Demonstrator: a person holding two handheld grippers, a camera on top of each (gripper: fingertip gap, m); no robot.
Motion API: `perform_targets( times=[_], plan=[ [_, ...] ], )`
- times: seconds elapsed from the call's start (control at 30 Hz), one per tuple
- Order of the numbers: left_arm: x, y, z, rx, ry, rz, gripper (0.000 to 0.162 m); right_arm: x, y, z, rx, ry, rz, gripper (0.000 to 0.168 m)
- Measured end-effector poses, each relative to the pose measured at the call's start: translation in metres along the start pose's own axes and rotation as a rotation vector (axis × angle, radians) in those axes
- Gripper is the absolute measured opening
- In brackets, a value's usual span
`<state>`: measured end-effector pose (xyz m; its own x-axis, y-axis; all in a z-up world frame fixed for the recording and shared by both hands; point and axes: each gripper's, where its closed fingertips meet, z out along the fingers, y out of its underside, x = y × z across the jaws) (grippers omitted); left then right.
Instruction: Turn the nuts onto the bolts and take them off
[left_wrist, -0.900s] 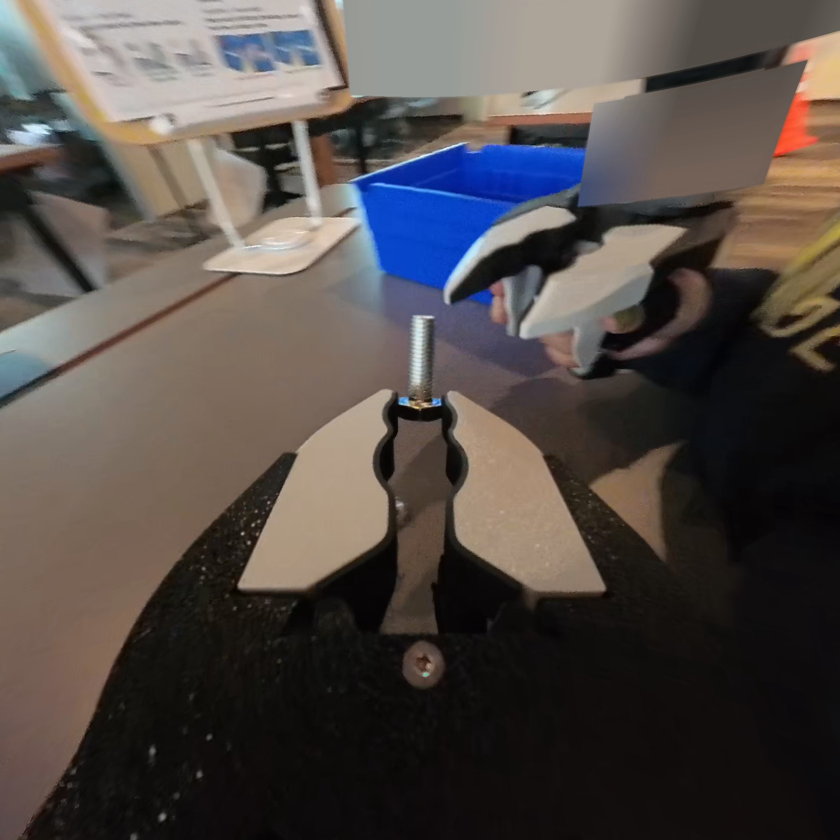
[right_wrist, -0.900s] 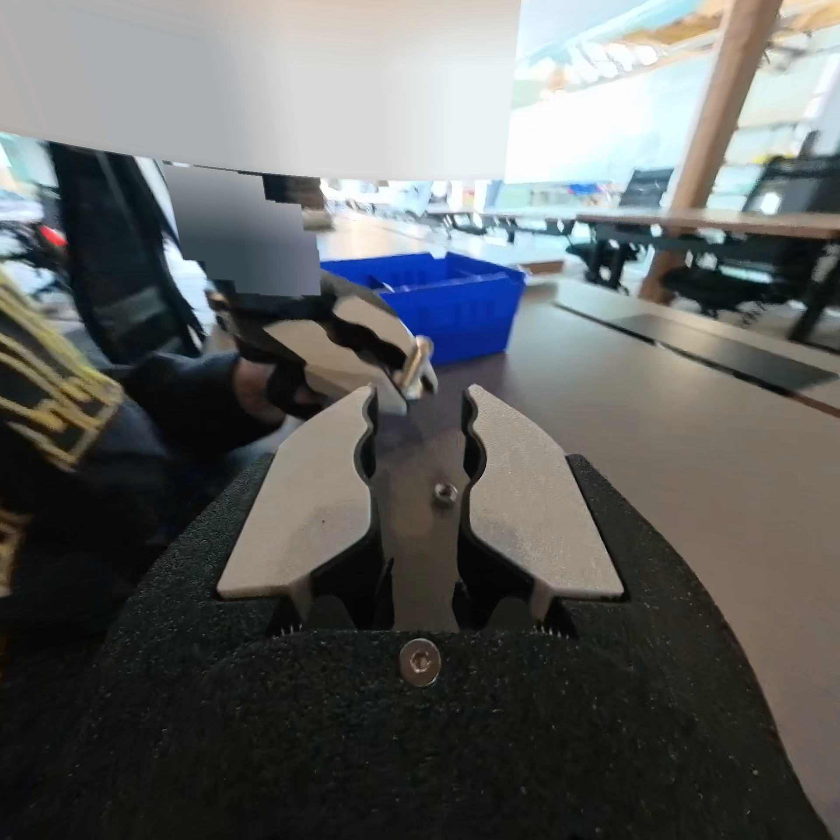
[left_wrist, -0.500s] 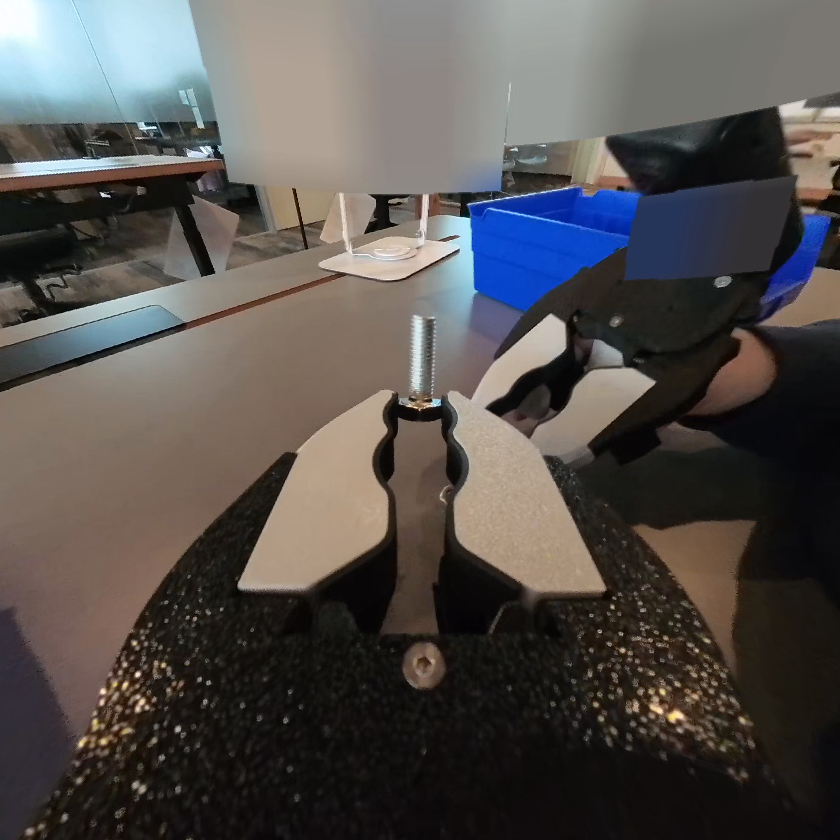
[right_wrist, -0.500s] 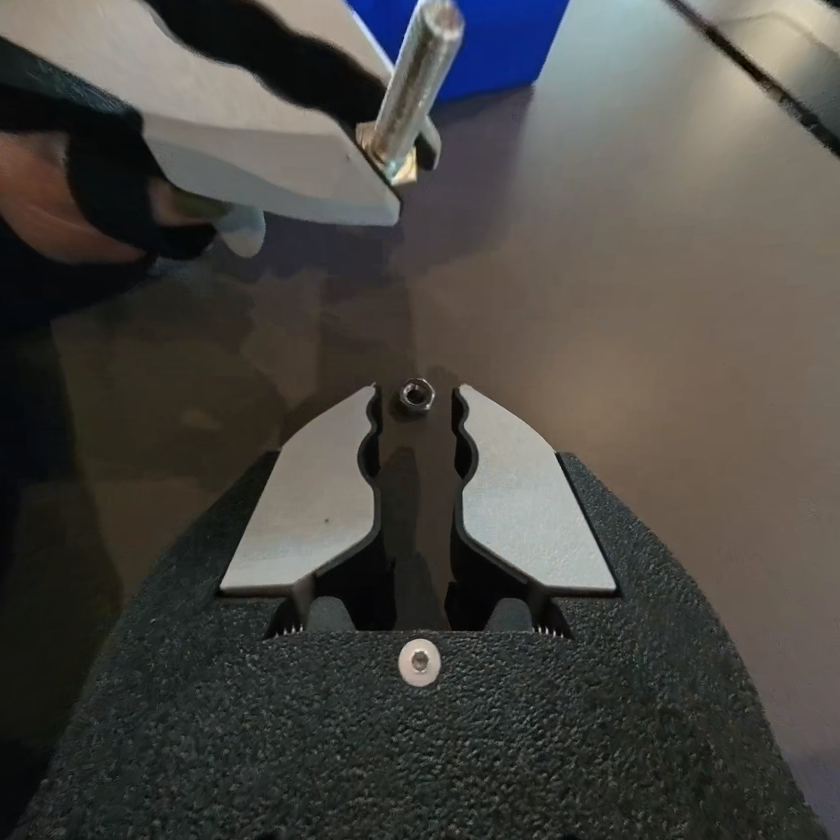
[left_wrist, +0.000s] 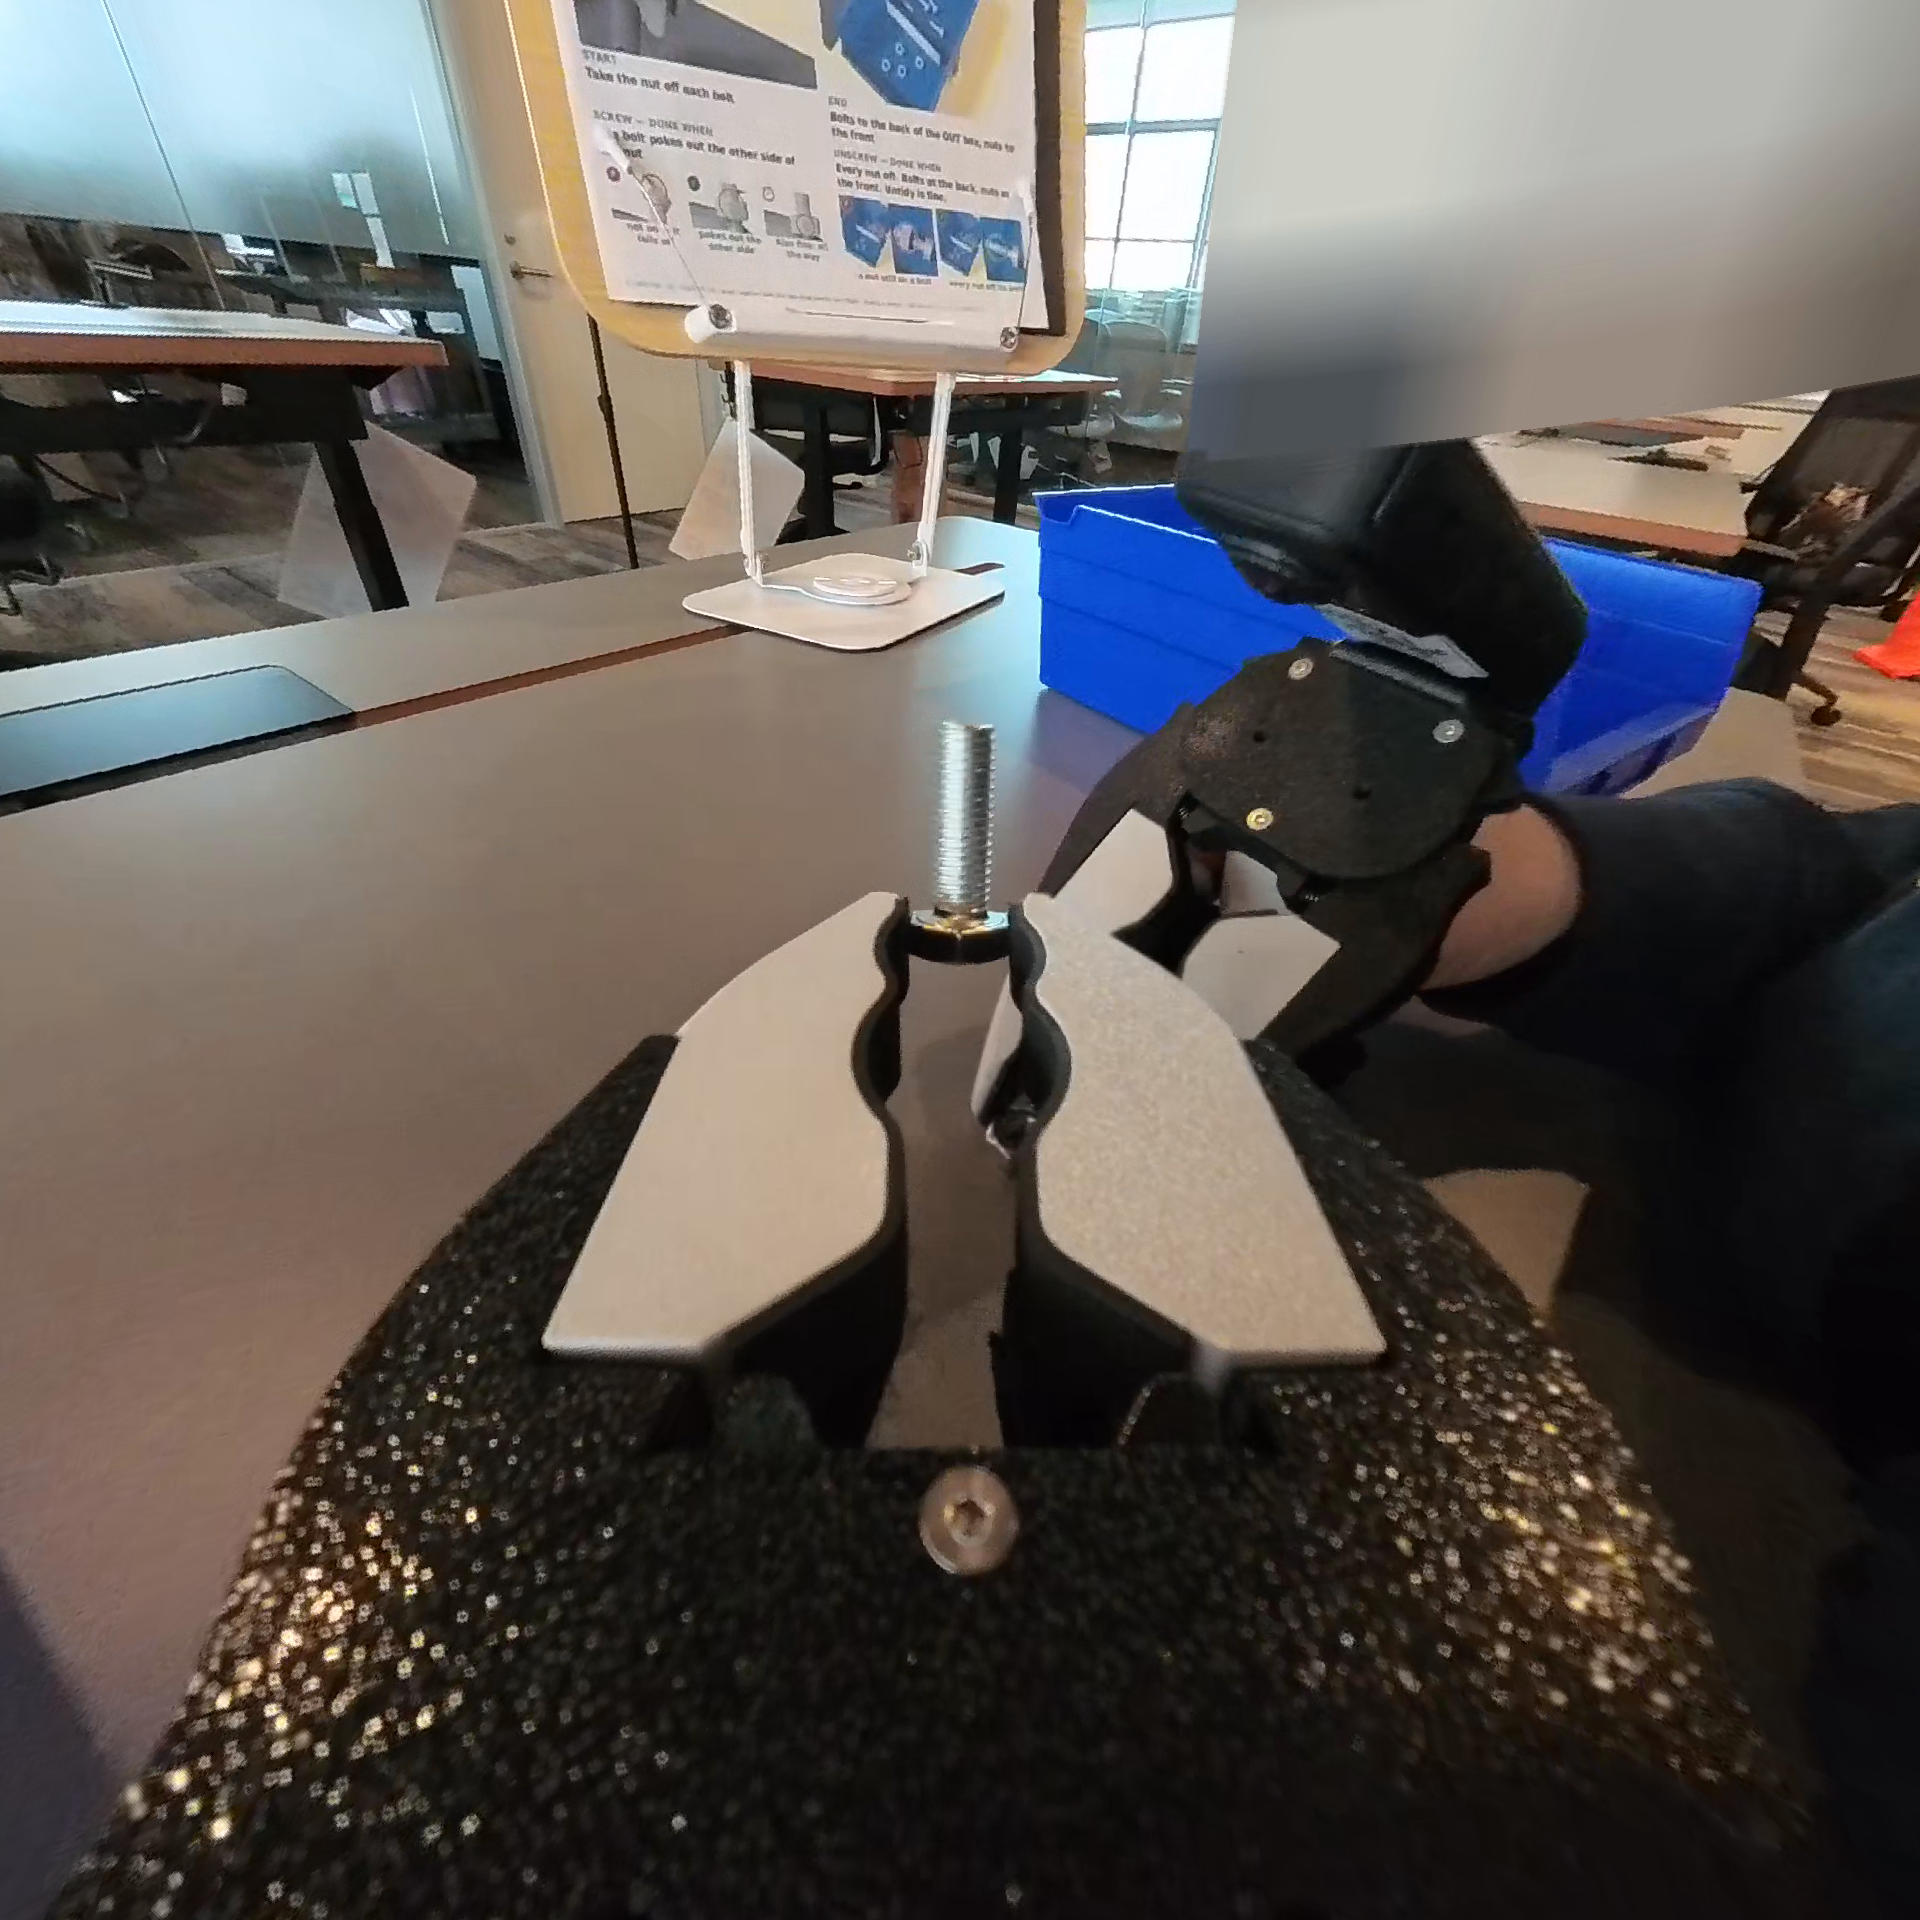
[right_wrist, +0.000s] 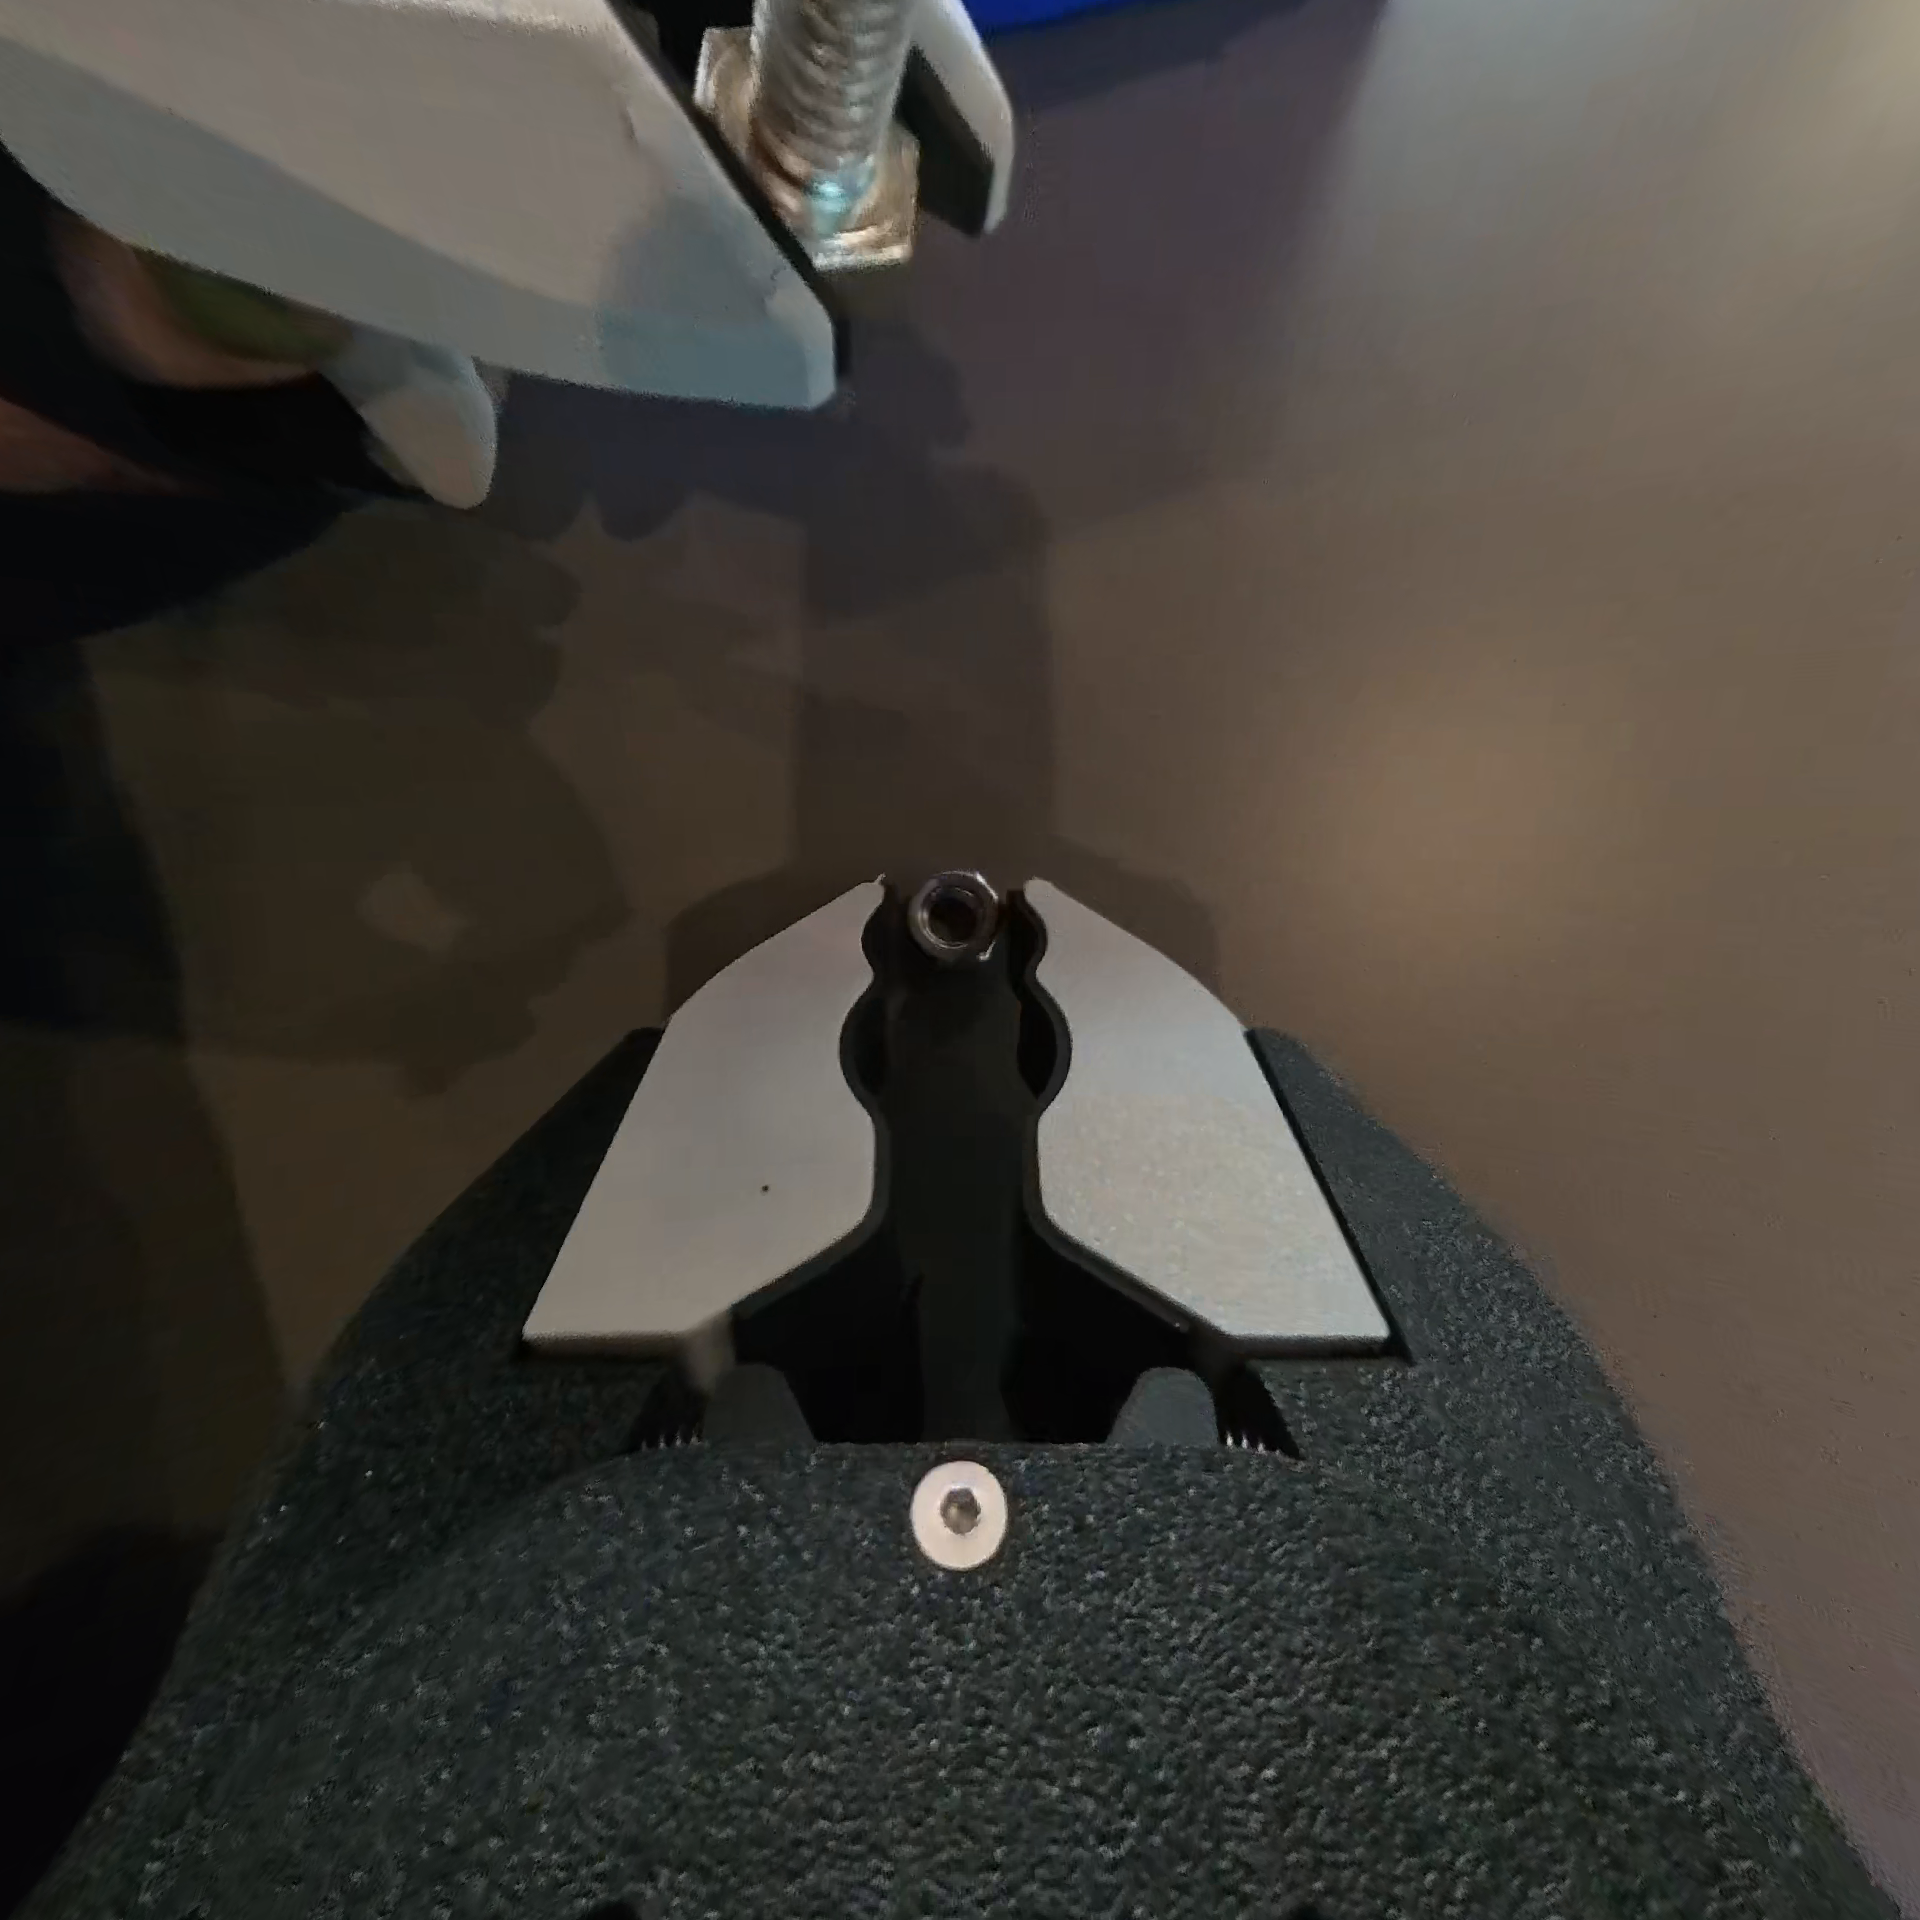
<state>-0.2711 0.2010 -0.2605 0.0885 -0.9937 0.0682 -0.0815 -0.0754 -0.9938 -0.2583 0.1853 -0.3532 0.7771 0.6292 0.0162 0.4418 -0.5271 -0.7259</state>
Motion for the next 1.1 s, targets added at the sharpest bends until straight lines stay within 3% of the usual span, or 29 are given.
perform_targets(
  times=[0.13, 0.33, 0.47, 0.7, 1.1],
  plan=[
    [0.005, 0.001, 0.001, 0.003, 0.043, -0.015, 0.017, 0.009, -0.004, -0.012, 0.058, 0.044, -0.023, 0.020],
    [0.022, 0.005, 0.005, -0.020, 0.161, -0.016, 0.017, 0.020, -0.056, -0.081, 0.536, 0.044, 0.040, 0.019],
    [0.040, 0.009, 0.007, -0.046, 0.258, 0.028, 0.017, 0.000, -0.073, -0.113, 0.733, -0.113, 0.013, 0.019],
    [0.077, 0.019, 0.005, -0.095, 0.473, 0.095, 0.017, -0.033, -0.061, -0.114, 0.630, -0.272, -0.130, 0.019],
    [0.086, 0.022, 0.002, -0.114, 0.548, 0.098, 0.017, -0.048, -0.047, -0.112, 0.568, -0.352, -0.168, 0.019]
  ],
)
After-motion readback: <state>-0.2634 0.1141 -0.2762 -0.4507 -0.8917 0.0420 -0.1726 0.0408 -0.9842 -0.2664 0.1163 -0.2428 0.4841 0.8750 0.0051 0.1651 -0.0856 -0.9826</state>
